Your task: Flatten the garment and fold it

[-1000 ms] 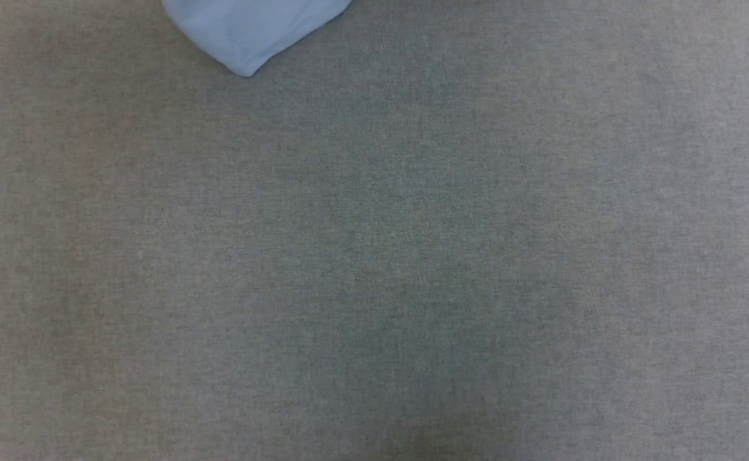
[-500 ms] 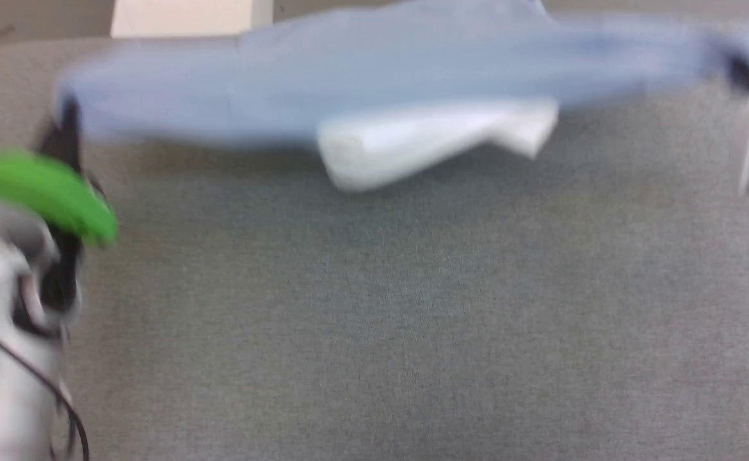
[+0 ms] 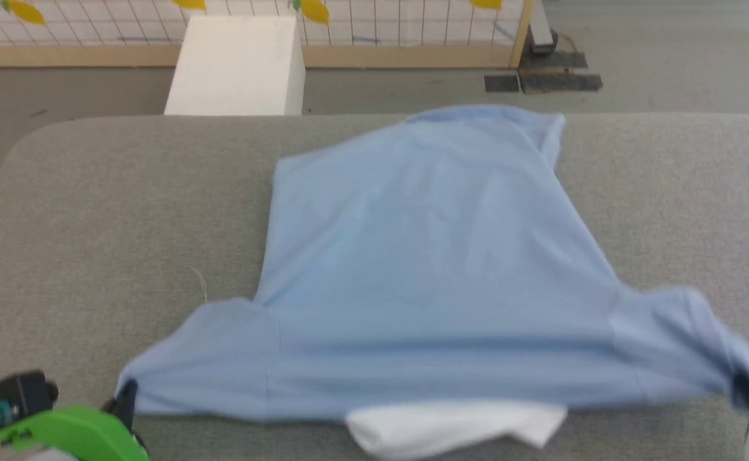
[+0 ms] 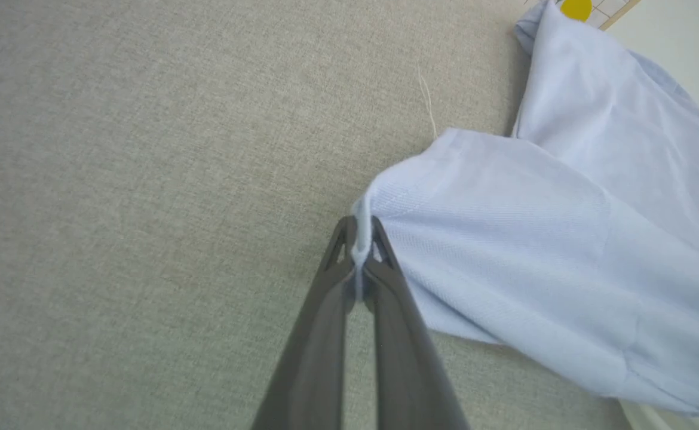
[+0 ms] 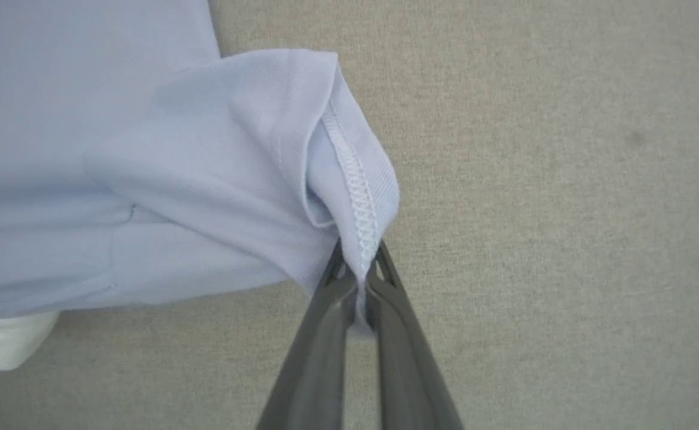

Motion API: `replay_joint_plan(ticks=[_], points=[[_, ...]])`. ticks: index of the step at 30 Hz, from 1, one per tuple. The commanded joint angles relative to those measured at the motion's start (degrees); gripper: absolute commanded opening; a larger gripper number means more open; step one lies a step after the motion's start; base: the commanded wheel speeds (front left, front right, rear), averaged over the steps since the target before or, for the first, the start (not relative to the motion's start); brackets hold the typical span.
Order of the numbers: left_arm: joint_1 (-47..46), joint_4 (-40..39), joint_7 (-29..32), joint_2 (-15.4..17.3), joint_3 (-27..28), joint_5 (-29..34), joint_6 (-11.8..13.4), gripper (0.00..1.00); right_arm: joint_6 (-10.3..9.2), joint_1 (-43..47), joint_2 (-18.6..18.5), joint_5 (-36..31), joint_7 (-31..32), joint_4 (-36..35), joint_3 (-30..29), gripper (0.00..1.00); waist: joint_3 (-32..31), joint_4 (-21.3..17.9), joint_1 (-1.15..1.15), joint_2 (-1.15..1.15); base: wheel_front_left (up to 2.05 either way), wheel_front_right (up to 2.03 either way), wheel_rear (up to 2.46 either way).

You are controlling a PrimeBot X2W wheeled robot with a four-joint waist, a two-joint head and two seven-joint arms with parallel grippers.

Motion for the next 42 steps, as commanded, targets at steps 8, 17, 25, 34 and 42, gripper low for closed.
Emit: replay_joint_plan(ticks=[8, 17, 25, 34, 42], points=[[7.39, -0.62, 0.43, -0.64, -1.40, 0.73, 3.21, 0.00, -0.13, 11.38, 8.35, -3.86, 0.31, -1.77, -4.94, 0.00, -1.76, 0.80, 0.01, 0.00, 0.00, 0.00, 0.00], [6.93, 3.38, -1.04, -2.92, -4.40, 2.21, 3.11, 0.00, -0.13, 9.90, 8.55, -1.59, -10.83, 13.89, -0.24, 0.00, -1.16, 0.05, 0.01, 0.00, 0.00, 0.00, 0.00], [5.93, 3.56, -3.47, -3.68, -4.34, 2.42, 1.89, 0.00, -0.13, 6.08, 8.56, -2.42, -22.17, 11.15, -2.21, 1.00, -0.40, 0.90, 0.01, 0.00, 0.00, 0.00, 0.00], [2.55, 1.15, -5.00, -4.42, -4.82, 3.21, 1.25, 0.00, -0.13, -11.52, 7.79, -5.82, -40.85, 9.76, -1.75, 1.00, 3.76, 3.35, 0.01, 0.00, 0.00, 0.00, 0.00], [-3.31, -0.60, -6.19, -6.10, -7.18, 5.01, 0.26, 0.00, -0.13, -34.76, 1.08, -7.37, -42.67, 28.87, 0.85, 1.00, 10.54, 8.25, 0.01, 0.00, 0.00, 0.00, 0.00]])
